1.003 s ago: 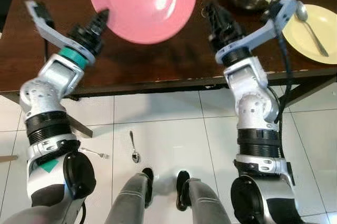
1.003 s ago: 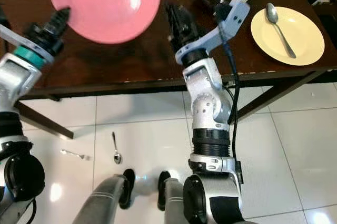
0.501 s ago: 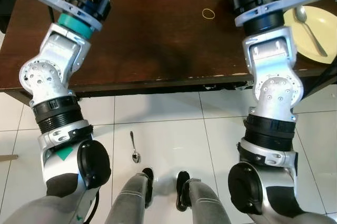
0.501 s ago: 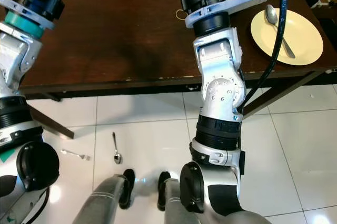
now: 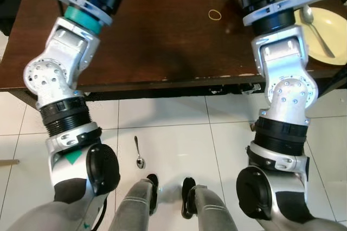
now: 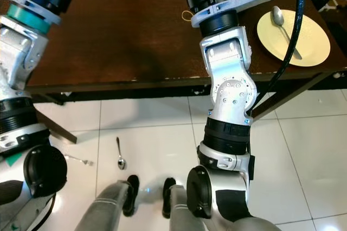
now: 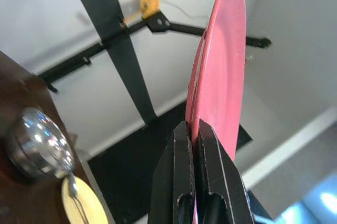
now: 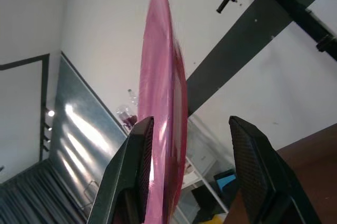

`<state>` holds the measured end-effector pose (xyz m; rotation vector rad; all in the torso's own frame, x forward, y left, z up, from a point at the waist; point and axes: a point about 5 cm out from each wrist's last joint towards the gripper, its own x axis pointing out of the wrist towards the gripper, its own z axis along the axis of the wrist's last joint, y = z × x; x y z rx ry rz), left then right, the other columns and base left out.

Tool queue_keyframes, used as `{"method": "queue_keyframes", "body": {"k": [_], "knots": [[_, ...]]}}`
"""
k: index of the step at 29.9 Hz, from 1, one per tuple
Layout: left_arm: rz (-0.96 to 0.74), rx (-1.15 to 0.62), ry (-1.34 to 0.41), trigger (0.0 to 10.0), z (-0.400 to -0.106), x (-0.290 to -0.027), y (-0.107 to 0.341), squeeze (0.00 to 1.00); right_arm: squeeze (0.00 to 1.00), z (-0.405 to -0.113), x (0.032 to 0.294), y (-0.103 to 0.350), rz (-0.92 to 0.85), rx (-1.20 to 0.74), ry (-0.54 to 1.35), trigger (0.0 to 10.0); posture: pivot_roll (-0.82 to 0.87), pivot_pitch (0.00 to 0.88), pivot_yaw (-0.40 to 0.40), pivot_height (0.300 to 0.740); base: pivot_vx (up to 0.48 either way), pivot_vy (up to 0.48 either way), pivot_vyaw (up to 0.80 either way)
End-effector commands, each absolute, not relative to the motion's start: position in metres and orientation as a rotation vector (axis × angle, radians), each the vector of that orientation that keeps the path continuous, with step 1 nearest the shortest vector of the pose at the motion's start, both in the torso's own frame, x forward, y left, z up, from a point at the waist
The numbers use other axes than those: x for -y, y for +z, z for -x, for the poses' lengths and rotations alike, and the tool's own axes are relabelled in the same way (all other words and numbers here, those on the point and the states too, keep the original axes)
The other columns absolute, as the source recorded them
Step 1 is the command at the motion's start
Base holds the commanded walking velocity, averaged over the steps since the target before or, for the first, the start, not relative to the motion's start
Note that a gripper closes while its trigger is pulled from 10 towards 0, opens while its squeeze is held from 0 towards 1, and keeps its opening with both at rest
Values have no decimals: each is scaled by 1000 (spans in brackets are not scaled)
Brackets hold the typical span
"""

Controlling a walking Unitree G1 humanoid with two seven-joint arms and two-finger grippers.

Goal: Setting the table

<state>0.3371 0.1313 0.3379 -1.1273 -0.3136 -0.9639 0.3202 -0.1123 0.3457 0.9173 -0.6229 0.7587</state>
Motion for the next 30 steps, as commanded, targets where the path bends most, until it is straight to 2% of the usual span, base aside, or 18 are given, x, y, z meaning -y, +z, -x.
{"method": "queue_keyframes", "body": {"k": [1,4,5,7,8,9,16,22,27,28,30], "knots": [[1122,313,-996,10000,-332,-128,339,0,0,-317,113,346,-921,630,772,10000,123,112,50,740,0,0,0],[1117,270,-1017,10000,-331,-119,333,0,0,-319,112,342,-928,613,773,10000,125,110,47,740,0,0,0],[1116,266,-1018,10000,-330,-118,333,0,0,-319,112,342,-929,611,773,8039,125,110,47,740,0,0,0],[1117,262,-1017,10000,-330,-118,332,0,0,-319,112,342,-930,610,775,8039,124,110,47,740,0,0,0],[1119,259,-1016,10000,-330,-117,331,0,0,-319,112,342,-930,611,774,2431,124,110,47,740,0,0,0],[1122,255,-1013,10000,-330,-117,331,0,0,-319,113,343,-936,612,776,0,124,110,47,740,0,0,0],[1111,240,-995,10000,-331,-117,327,0,0,-320,119,343,-967,620,750,0,126,114,47,740,0,0,0],[1039,231,-966,10000,-332,-116,323,0,0,-320,122,339,-965,621,725,0,125,117,47,740,0,0,0],[860,222,-933,10000,-331,-104,317,0,0,-320,125,325,-966,592,692,0,125,121,46,740,0,0,0],[831,225,-950,10000,-328,-101,317,1000,0,-319,125,322,-972,584,686,0,128,123,48,740,0,0,0],[815,226,-963,10000,-326,-99,317,1000,0,-319,125,320,-976,579,683,0,128,123,48,740,0,0,0]]}}
